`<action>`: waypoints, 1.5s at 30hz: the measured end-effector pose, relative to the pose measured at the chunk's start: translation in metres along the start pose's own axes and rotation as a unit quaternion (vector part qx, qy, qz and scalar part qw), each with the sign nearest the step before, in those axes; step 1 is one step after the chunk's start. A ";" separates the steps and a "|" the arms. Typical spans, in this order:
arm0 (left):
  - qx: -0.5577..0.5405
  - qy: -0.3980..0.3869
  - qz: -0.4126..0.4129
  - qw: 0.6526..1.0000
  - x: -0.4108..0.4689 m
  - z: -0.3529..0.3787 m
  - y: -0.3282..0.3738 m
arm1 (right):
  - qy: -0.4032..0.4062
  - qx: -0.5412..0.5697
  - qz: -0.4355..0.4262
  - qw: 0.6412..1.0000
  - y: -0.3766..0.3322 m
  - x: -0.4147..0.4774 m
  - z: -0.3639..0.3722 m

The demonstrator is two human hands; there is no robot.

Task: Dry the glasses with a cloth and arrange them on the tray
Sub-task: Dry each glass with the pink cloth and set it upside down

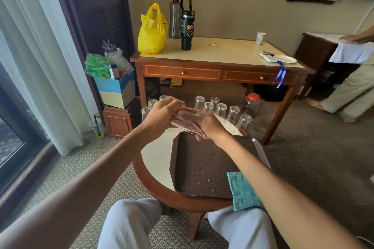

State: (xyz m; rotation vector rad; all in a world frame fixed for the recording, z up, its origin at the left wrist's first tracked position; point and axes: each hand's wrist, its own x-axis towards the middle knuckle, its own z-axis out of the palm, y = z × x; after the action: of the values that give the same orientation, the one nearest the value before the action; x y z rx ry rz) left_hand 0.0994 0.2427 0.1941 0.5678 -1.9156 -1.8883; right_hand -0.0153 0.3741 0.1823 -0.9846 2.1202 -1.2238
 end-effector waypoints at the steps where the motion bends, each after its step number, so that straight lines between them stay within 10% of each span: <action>1: -0.059 -0.028 -0.051 0.997 0.000 -0.002 0.001 | 0.063 -0.110 -0.078 0.989 -0.002 0.001 -0.002; 5: -0.116 -0.070 -0.220 0.966 -0.003 -0.005 0.000 | 0.218 -0.397 -0.324 0.831 -0.004 0.003 -0.008; 7: -0.101 -0.058 -0.241 0.963 -0.003 0.000 0.000 | 0.227 -0.424 -0.345 0.806 -0.002 0.008 -0.011; 12: -0.016 0.008 -0.144 0.989 -0.002 0.010 0.003 | 0.178 -0.322 -0.156 0.917 0.014 0.008 -0.006; 15: 0.106 0.034 -0.014 0.994 0.000 0.009 0.004 | -0.021 -0.089 0.030 0.995 0.017 0.010 0.000; 21: 0.151 0.070 0.095 0.982 0.000 0.009 -0.003 | -0.157 0.190 0.142 0.959 0.011 0.003 -0.008; 25: -0.043 -0.022 -0.017 0.999 0.001 0.005 0.003 | 0.039 -0.116 -0.092 0.988 -0.003 0.003 -0.012; 31: -0.095 -0.021 -0.130 0.987 -0.001 0.008 0.006 | 0.242 -0.411 -0.376 0.795 -0.014 -0.001 -0.020; 36: -0.037 0.021 -0.066 0.997 0.000 0.015 0.008 | 0.221 -0.325 -0.261 0.881 0.006 0.007 -0.016; 40: 0.148 0.071 0.069 0.984 0.003 0.017 0.010 | 0.014 -0.008 -0.066 0.998 0.020 0.008 -0.003; 45: 0.172 0.078 0.114 0.975 -0.002 0.021 0.006 | -0.157 0.197 0.075 0.965 0.020 -0.009 -0.006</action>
State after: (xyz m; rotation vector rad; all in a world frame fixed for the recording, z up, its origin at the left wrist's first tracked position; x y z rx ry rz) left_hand 0.0899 0.2615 0.1996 0.5492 -2.1137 -1.3400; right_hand -0.0211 0.3916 0.1680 -0.7653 1.5967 -1.2550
